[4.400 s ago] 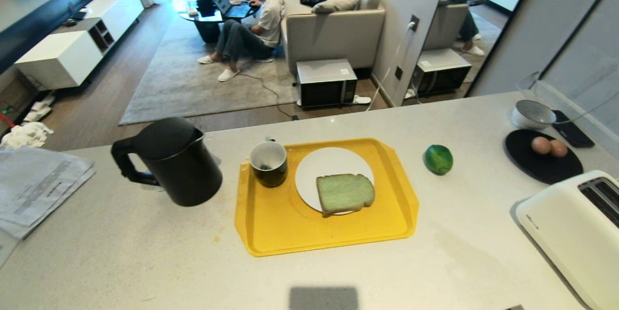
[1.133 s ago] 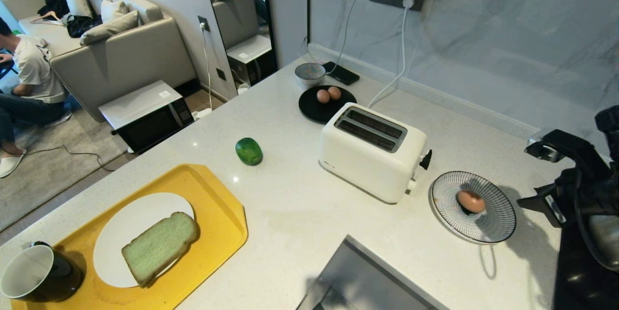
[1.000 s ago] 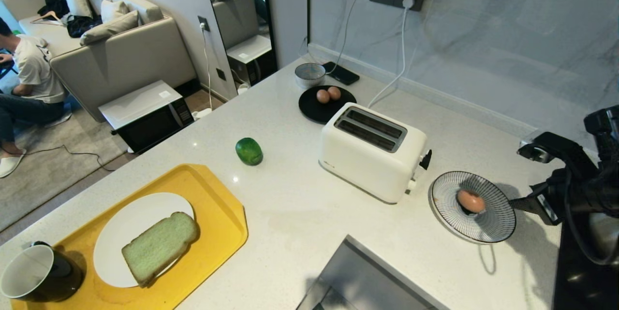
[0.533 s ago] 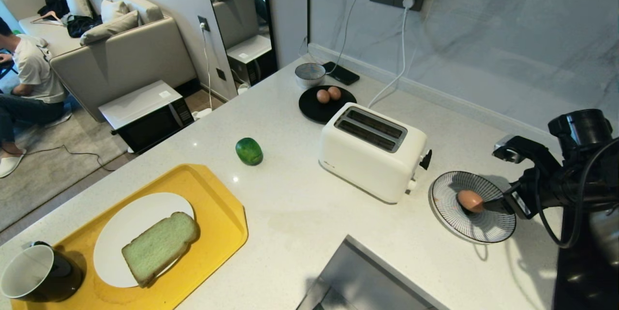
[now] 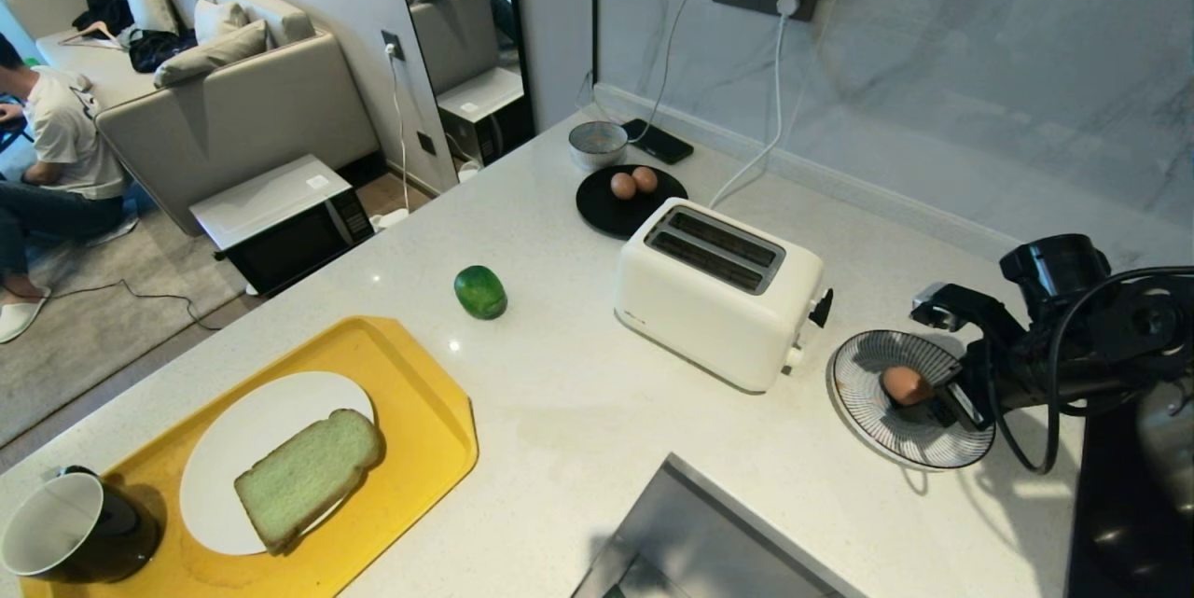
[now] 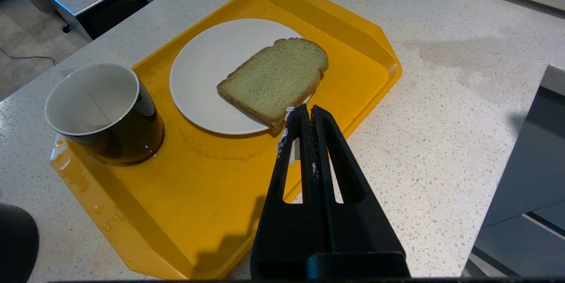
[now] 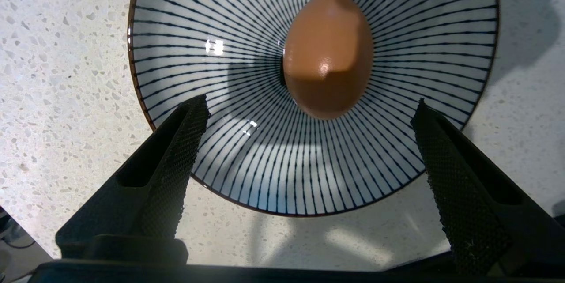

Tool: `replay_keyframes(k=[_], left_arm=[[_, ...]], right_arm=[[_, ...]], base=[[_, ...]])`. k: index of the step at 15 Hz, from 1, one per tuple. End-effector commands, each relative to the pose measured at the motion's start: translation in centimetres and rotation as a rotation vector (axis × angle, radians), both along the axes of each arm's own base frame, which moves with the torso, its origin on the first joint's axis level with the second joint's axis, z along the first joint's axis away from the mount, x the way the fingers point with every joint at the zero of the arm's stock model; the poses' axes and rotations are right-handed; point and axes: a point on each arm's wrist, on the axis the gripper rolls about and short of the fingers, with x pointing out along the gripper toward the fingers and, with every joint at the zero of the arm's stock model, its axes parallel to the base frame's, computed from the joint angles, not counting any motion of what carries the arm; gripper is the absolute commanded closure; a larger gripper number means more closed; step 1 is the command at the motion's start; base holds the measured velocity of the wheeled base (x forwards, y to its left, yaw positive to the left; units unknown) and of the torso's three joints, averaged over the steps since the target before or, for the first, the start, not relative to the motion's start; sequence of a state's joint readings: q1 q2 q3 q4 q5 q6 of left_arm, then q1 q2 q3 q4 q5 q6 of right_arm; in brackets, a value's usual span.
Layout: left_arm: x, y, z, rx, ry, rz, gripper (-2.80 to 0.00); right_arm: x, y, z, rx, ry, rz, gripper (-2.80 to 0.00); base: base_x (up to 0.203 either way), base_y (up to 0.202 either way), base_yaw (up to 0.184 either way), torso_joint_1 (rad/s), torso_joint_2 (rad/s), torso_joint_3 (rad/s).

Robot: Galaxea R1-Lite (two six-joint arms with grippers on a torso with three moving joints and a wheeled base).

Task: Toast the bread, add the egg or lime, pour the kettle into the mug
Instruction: Pick up the egg

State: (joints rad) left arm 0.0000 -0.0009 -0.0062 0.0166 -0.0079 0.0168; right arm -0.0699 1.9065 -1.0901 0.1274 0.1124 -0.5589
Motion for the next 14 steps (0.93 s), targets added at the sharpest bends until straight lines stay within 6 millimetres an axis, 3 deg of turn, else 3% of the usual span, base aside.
replay_keyframes(k=[1,7,14], left_arm=[[0.0,0.0,0.0,0.000,0.000,0.000,0.00],[0.0,0.0,0.0,0.000,0.000,0.000,0.00],[0.0,0.0,0.0,0.000,0.000,0.000,0.00]], right_arm=[[0.9,0.1,-1.0,-0.001,0.023,0.008,-2.80],[2.9,-0.1,-2.0,-0.010,0.027,0.002,-2.80],[3.3,-0.2,-1.8,-0.012,0.013,0.002,-2.80]], base=[[0.000,0.000,0.000,0.000,0.00,0.000],[0.000,0.000,0.000,0.000,0.00,0.000],[0.000,0.000,0.000,0.000,0.00,0.000]])
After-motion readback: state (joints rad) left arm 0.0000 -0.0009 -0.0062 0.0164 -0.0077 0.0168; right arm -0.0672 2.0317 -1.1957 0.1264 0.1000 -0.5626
